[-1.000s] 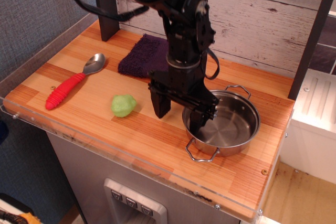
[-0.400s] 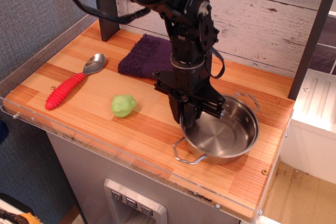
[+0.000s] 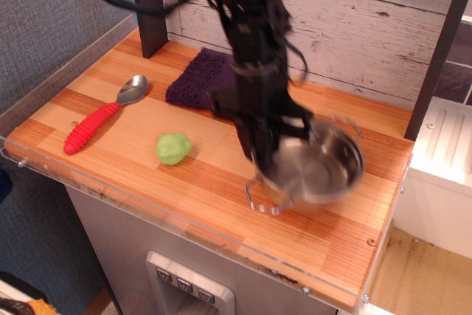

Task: Put the silver pot on the purple rag.

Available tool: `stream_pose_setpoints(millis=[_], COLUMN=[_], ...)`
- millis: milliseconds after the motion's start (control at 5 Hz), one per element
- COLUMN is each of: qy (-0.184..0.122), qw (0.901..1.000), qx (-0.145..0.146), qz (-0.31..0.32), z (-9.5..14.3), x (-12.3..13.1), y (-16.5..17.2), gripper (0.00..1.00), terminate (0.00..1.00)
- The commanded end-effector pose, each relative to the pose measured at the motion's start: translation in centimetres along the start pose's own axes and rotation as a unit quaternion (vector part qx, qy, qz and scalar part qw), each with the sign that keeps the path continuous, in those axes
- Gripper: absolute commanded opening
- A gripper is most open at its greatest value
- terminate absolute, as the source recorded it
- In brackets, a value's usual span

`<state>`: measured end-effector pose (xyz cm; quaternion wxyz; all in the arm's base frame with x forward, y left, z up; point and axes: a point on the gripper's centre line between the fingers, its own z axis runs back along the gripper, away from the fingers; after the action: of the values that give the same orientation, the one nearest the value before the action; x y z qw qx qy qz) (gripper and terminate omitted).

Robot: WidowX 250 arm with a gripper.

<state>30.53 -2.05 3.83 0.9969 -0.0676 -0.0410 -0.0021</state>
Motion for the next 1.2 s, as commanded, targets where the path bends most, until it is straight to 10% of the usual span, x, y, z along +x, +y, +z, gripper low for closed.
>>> stream_pose_setpoints(millis=[0, 400, 1000], qy=[-0.071, -0.068, -0.076], qw=[0.9901, 0.9835, 0.9885], qx=[-0.025, 0.002, -0.006], qz=[0.118, 0.168, 0.131], z=[6.0, 4.6, 3.9], x=[4.2, 6.6, 7.6], y=[9.8, 16.4, 12.9], gripper=[0.00, 0.00, 0.00], terminate=[0.00, 0.00, 0.00])
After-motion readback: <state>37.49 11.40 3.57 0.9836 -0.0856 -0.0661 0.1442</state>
